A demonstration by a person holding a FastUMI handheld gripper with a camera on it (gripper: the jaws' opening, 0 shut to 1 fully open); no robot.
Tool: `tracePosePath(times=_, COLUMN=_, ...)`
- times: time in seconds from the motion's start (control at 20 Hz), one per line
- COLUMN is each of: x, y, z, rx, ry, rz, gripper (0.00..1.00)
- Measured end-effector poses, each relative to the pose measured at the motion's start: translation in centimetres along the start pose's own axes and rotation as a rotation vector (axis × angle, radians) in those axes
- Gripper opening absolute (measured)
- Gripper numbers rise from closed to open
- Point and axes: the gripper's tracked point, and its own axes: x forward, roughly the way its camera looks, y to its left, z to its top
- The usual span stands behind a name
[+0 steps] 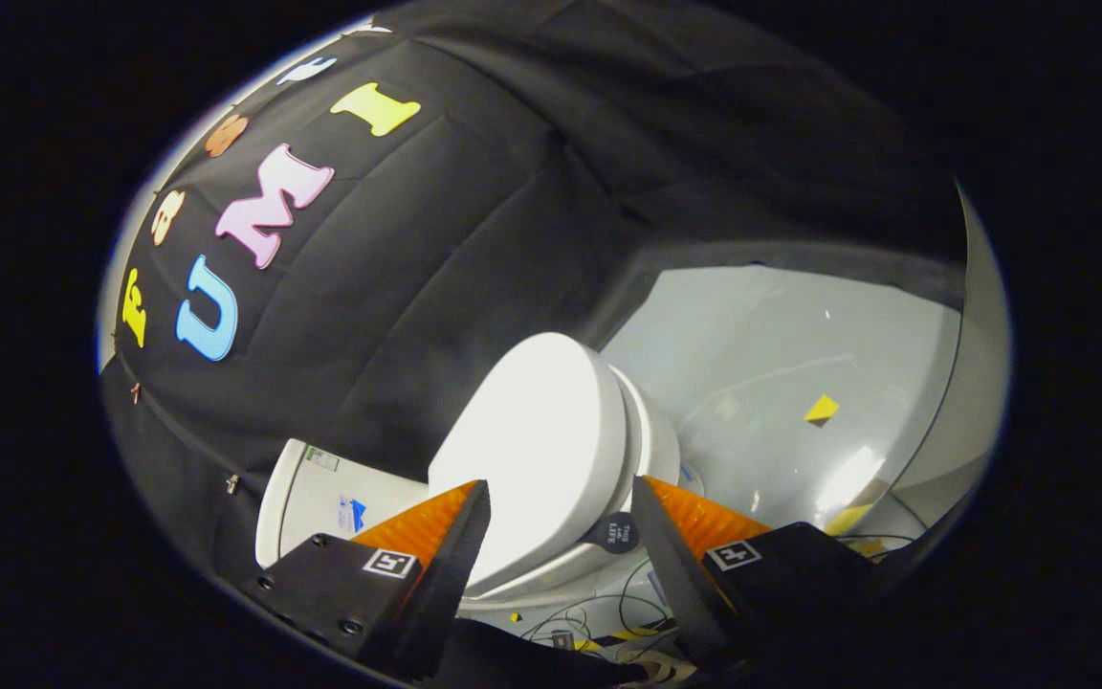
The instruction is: Open the toilet lid.
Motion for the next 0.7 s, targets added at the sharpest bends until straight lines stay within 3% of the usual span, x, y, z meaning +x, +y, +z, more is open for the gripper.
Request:
tracePosePath(times=0.25, x=2.8, y=-3.3, z=-2.9, rx=0.131, ry=0.080, rz=0.003, gripper=0.86)
tracePosePath(times=0.4, x=4.5, y=-4.3, z=-4.2, rx=0.192, ry=0.120, rz=0.006, gripper=0.57)
tracePosePath(times=0.7, x=6.9, y=-5.0, z=-5.7, rx=0.297, ry=0.162, rz=0.032, gripper=0.57)
